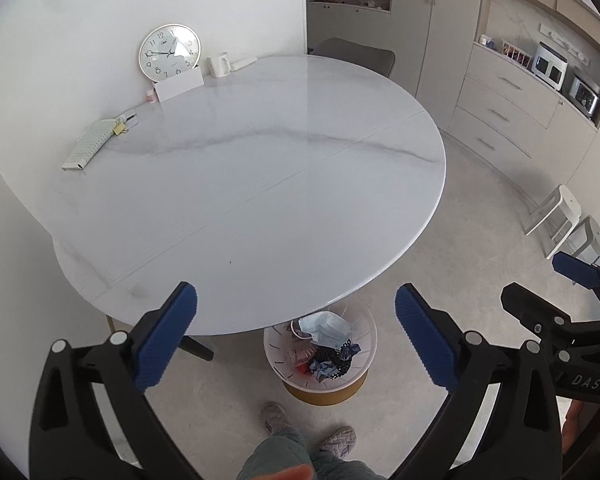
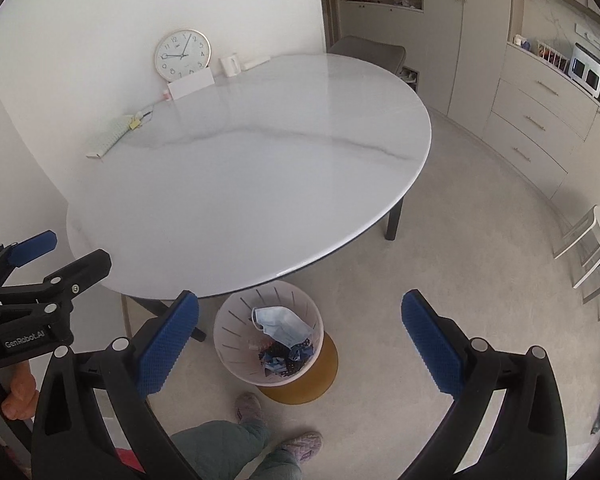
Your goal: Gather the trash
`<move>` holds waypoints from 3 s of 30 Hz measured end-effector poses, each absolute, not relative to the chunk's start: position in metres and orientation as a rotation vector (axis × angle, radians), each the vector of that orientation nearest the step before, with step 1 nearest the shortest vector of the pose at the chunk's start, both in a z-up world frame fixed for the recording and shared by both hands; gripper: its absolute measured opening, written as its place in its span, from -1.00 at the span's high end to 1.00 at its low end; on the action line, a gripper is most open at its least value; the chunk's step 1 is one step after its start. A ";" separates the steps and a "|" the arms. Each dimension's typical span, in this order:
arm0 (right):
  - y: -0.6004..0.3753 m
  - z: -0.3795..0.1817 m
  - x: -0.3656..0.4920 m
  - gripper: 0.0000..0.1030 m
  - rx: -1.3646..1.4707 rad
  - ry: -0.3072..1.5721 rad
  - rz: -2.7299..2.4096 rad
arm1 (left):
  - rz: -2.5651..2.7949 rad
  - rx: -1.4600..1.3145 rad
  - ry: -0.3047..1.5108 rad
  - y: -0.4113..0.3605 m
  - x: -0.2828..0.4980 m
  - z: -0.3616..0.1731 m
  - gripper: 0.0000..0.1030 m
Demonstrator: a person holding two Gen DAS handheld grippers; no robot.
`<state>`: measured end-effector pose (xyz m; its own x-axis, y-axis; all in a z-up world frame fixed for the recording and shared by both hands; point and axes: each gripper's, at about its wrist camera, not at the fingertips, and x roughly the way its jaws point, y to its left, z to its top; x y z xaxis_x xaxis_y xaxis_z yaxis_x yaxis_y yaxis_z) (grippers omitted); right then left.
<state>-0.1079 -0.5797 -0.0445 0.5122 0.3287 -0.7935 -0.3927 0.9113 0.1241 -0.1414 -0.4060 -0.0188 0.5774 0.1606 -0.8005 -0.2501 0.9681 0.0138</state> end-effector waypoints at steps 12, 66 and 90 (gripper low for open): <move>-0.518 0.036 -0.081 -0.95 -0.059 0.798 0.417 | 0.258 -0.114 0.782 -0.320 -0.109 0.057 -0.85; -0.388 0.057 -0.041 -0.96 0.010 0.803 0.269 | 0.117 -0.016 0.801 -0.199 -0.058 0.063 -0.85; -0.396 0.060 -0.035 -0.96 0.012 0.809 0.282 | 0.136 -0.010 0.809 -0.207 -0.055 0.062 -0.85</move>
